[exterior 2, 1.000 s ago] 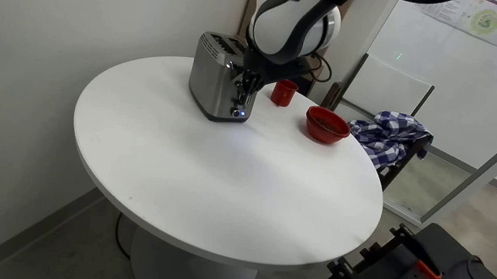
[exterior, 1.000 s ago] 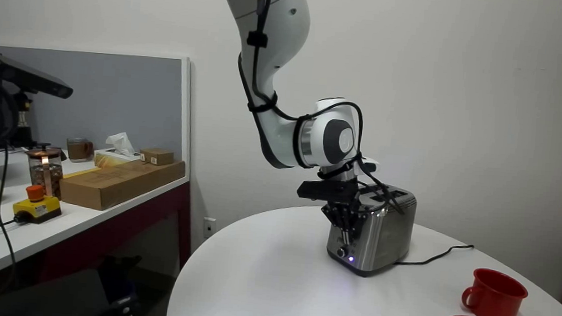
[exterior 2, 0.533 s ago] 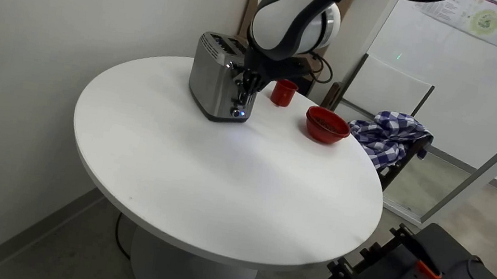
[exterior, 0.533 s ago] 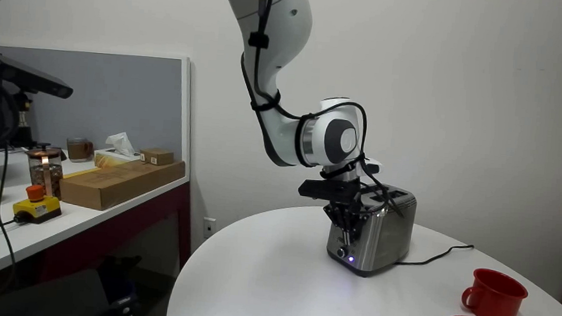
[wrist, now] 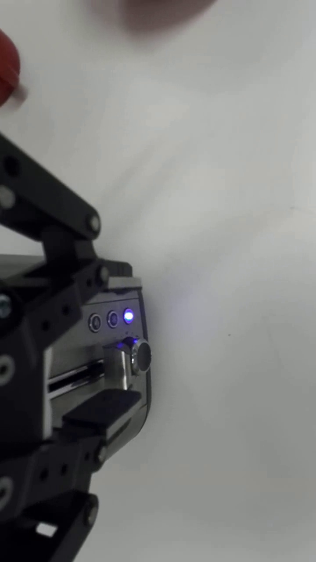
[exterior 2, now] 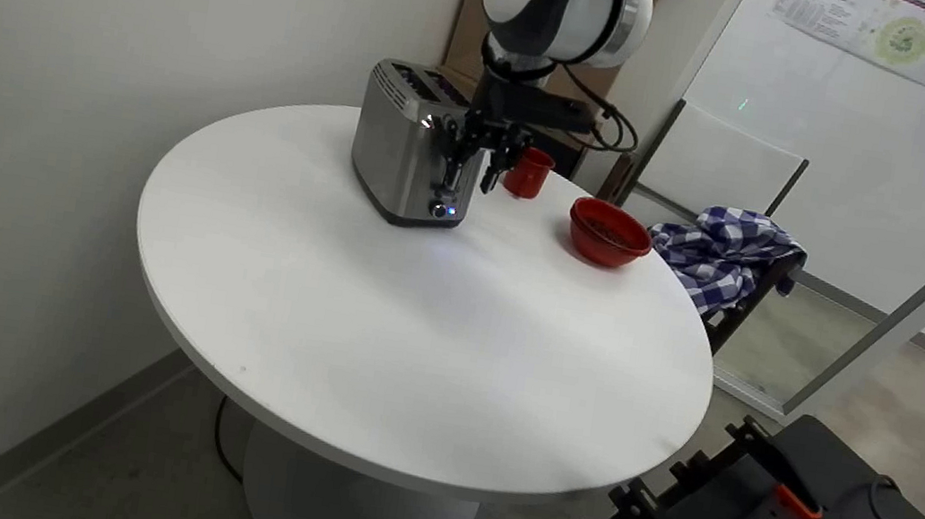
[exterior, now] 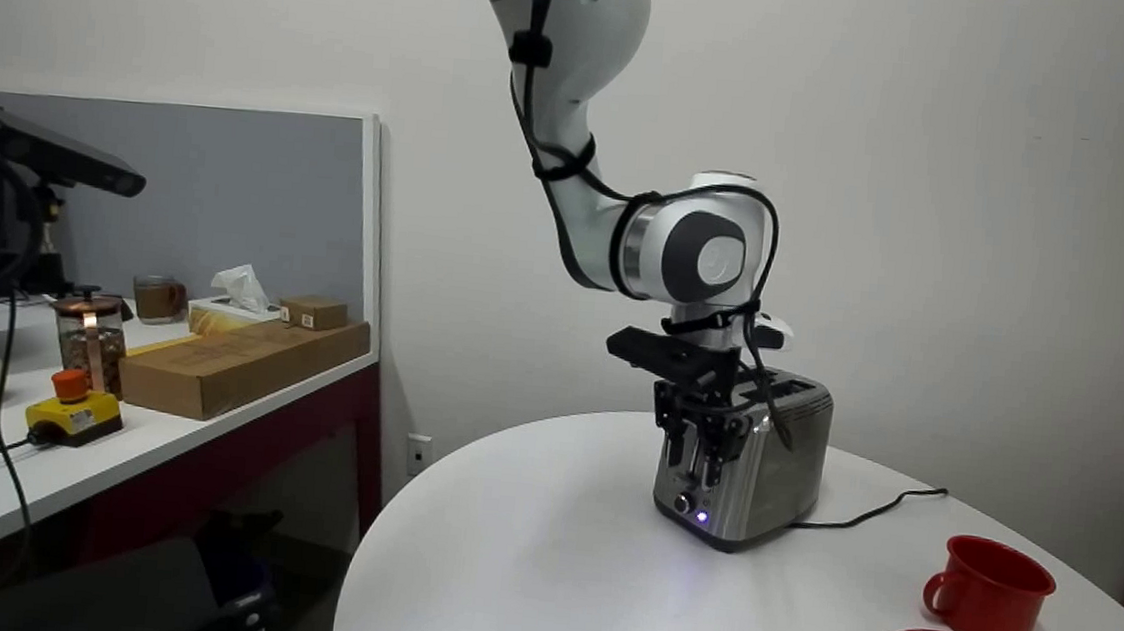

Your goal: Push the lever on the toaster downwards.

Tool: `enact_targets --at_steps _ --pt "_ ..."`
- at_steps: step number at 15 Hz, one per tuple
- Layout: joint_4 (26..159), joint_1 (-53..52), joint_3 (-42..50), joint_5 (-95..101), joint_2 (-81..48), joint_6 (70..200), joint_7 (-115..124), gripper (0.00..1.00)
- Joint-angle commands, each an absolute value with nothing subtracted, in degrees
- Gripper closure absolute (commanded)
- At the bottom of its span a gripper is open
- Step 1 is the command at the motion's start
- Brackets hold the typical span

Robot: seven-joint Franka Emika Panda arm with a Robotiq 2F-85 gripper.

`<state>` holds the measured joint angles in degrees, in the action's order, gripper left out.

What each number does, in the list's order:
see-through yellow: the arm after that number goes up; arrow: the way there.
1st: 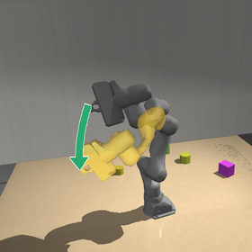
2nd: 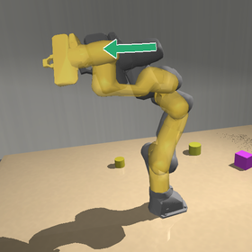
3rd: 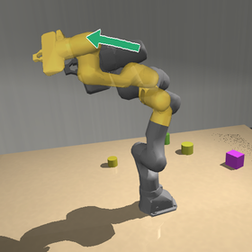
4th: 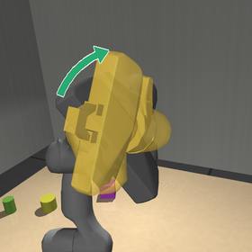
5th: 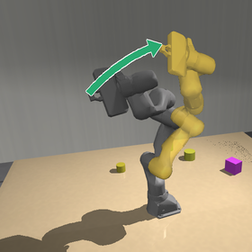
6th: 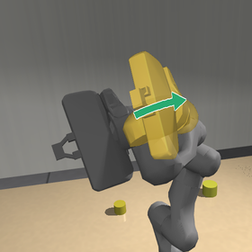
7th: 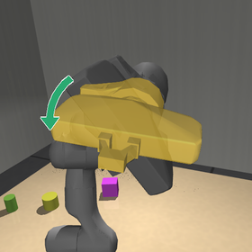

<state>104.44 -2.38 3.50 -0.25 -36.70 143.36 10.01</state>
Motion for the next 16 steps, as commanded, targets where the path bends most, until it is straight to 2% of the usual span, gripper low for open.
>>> enact_targets --at_steps 1,2,3,12,13,16 --pt "109.54 1.05 1.17 -5.62 -28.79 136.79 9.13 0.08" --pt "111.26 1.18 1.46 -5.85 -26.47 134.85 9.24 0.02" --pt "113.48 2.05 0.86 -6.71 -23.71 133.26 7.54 0.0" --pt "131.35 2.19 1.55 -3.15 1.64 126.68 -6.58 0.0" --pt "126.14 1.97 1.69 -4.21 -5.02 126.81 -3.36 0.0" --pt "130.0 1.85 1.79 -3.92 0.54 126.82 -5.33 0.0"
